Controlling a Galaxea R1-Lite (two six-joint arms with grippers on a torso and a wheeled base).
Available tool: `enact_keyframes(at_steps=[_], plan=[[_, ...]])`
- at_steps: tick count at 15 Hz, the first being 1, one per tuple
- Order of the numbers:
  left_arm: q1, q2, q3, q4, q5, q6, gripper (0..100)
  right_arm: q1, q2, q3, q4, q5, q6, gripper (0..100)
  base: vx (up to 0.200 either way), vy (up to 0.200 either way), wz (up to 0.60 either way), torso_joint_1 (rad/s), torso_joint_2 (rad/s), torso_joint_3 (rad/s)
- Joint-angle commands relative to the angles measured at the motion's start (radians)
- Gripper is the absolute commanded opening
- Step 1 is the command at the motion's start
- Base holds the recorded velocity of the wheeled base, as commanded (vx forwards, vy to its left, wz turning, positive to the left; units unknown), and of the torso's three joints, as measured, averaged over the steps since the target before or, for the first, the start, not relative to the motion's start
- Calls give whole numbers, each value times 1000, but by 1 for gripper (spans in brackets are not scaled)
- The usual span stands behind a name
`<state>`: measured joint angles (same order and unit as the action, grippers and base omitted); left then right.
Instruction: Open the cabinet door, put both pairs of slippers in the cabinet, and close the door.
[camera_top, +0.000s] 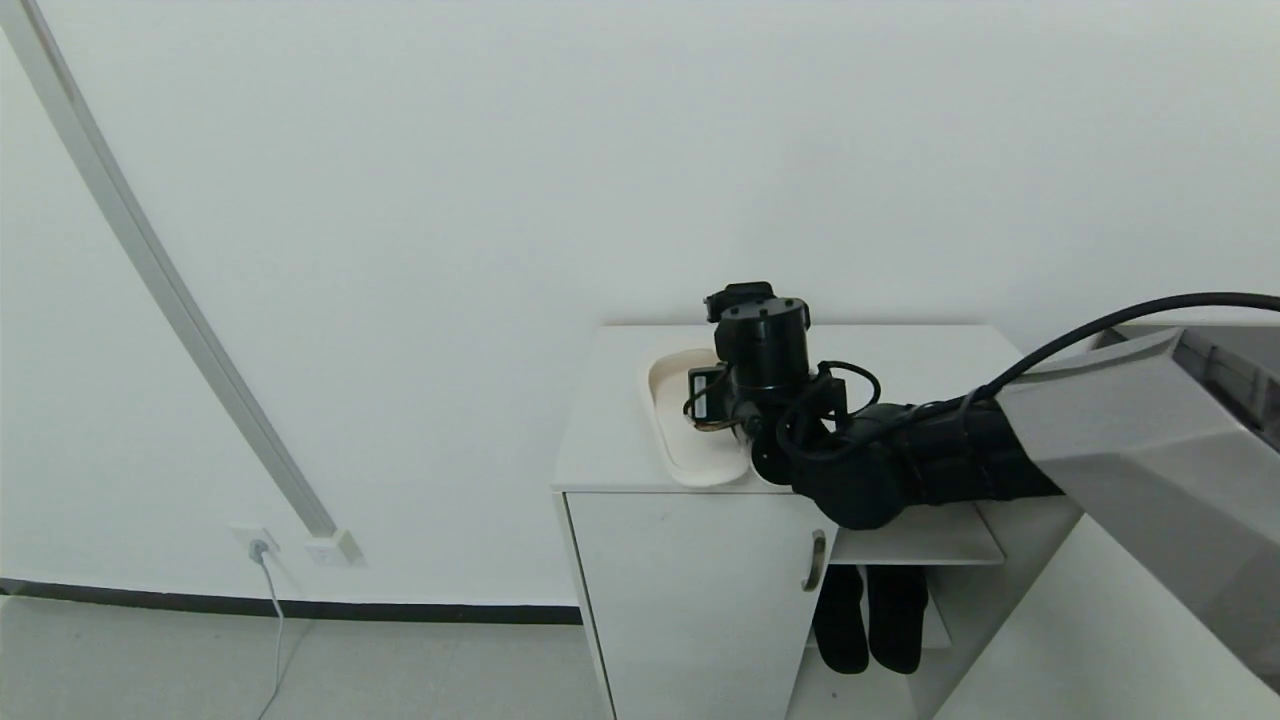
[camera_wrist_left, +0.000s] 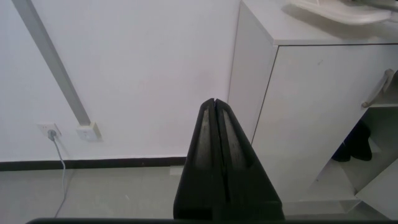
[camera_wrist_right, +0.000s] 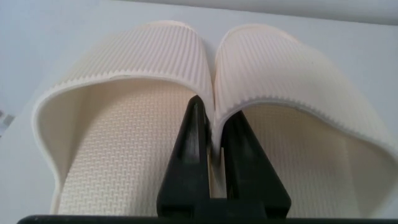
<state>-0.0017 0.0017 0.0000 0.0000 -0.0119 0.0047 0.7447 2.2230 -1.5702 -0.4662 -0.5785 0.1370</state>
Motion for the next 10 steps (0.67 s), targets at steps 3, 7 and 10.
enact_keyframes(at_steps=[3, 7, 10], plan=[[0, 0, 0, 0, 0, 0, 0, 19, -236, 335, -137, 85, -5, 0, 0, 0, 0, 0, 0, 0], [0, 1, 0, 0, 0, 0, 0, 19, -417, 558, -163, 172, -4, 0, 0, 0, 0, 0, 0, 0], [0, 1, 0, 0, 0, 0, 0, 21, -513, 657, -157, 247, -5, 0, 0, 0, 0, 0, 0, 0]])
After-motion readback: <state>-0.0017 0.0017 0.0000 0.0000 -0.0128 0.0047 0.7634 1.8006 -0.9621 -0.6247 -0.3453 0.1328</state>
